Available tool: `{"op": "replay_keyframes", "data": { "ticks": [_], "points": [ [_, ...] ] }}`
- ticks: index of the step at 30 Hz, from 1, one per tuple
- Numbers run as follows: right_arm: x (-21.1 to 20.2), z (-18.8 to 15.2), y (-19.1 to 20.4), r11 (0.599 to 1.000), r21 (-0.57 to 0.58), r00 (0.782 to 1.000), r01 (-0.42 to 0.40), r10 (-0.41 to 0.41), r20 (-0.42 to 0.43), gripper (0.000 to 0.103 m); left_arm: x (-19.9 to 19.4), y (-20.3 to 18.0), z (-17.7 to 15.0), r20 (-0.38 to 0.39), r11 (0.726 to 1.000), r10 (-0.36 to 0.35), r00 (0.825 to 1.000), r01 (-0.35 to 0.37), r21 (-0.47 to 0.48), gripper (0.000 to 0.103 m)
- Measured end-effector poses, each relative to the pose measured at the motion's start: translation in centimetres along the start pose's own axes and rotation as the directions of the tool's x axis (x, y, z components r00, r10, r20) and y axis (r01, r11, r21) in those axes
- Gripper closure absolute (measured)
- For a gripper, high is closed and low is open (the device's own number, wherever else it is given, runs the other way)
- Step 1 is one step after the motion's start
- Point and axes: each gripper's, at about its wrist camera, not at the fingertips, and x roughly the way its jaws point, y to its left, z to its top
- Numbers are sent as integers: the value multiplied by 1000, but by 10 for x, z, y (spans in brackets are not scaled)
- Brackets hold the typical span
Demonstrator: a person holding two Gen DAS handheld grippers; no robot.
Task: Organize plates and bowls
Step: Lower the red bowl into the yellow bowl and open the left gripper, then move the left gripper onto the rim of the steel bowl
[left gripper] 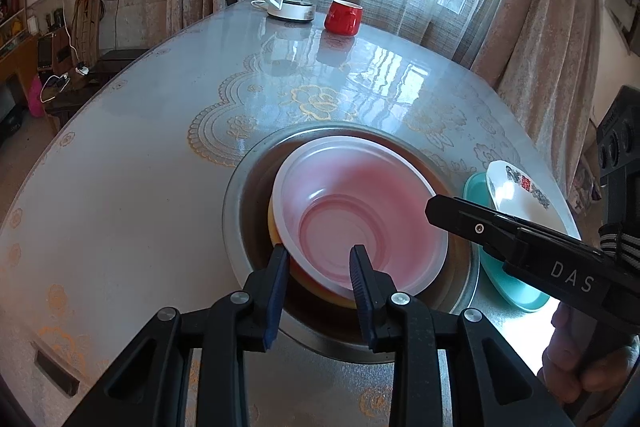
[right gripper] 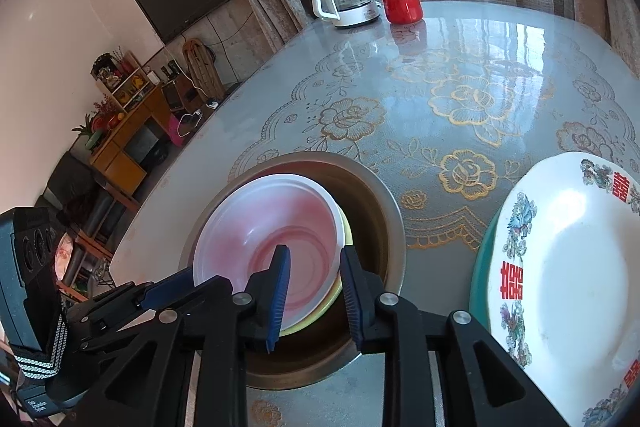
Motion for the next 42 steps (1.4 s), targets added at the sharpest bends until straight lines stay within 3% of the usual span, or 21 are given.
{"op": "replay_keyframes", "data": {
  "ticks": [14, 42],
  "points": [
    [2, -7, -4, 1000, 21, 1000, 3, -3, -13, 77, 1, -4, -2, 3, 1000, 12, 1000, -12, 16, 70],
    [-26, -23, -15, 998, 57, 998, -25, 22, 58, 77, -12, -9, -12, 69, 993, 104, 992, -107, 44, 61]
  ]
}}
